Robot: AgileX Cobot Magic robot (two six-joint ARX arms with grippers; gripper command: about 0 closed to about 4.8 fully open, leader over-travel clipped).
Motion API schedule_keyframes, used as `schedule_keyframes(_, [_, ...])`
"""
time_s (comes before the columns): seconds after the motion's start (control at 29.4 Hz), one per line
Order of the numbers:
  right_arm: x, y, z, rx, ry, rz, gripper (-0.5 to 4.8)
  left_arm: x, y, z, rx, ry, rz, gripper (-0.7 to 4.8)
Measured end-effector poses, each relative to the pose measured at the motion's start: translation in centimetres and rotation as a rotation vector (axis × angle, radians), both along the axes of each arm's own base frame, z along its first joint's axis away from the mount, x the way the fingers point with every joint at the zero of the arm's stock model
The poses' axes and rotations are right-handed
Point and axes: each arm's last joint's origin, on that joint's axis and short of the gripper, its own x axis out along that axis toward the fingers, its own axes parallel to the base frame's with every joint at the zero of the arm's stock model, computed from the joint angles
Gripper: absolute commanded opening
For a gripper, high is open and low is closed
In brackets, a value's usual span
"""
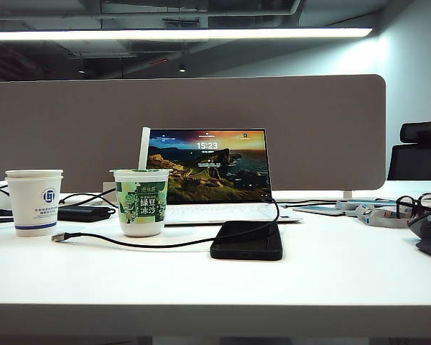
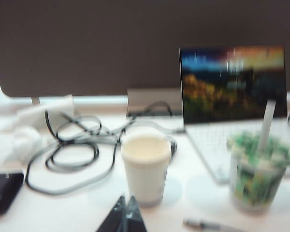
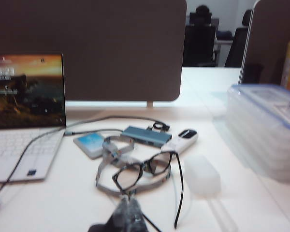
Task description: Pick up the black phone, pick up the charger plug, insert the charger plug into the phone's charging port, and finally place the connected phone back on the desk.
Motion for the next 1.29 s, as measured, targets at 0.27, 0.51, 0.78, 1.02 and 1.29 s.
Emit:
schedule_keyframes(0.27, [-1.1, -0.1, 5.0, 0.004, -0.054, -0.015, -0.02, -1.2, 0.2, 4.9, -0.058, -0.075, 0.050, -0.06])
schedule_keyframes(0.51, [0.6, 0.0, 9.9, 0.003, -0.020, -0.018, -0.01, 0.6, 0.1, 9.9, -0.054, -0.011, 0.053, -0.06])
schedule_keyframes(0.78, [4.6, 0.3, 14.0, -0.006, 0.062, 0.059, -0.01, 5.5, -0.3, 14.0, -0.046, 0.089, -0.036, -0.06])
schedule_keyframes(1.02, [8.4, 1.0, 15.9, 0.002, 0.142, 0.236, -0.01, 9.4, -1.2, 15.2, -0.101, 0.179, -0.214, -0.06])
schedule_keyframes(1.29, [11.4, 3.1, 16.7, 0.023, 0.239, 0.421, -0.01, 11.5, -4.2, 15.1, -0.096, 0.246, -0.439, -0.06])
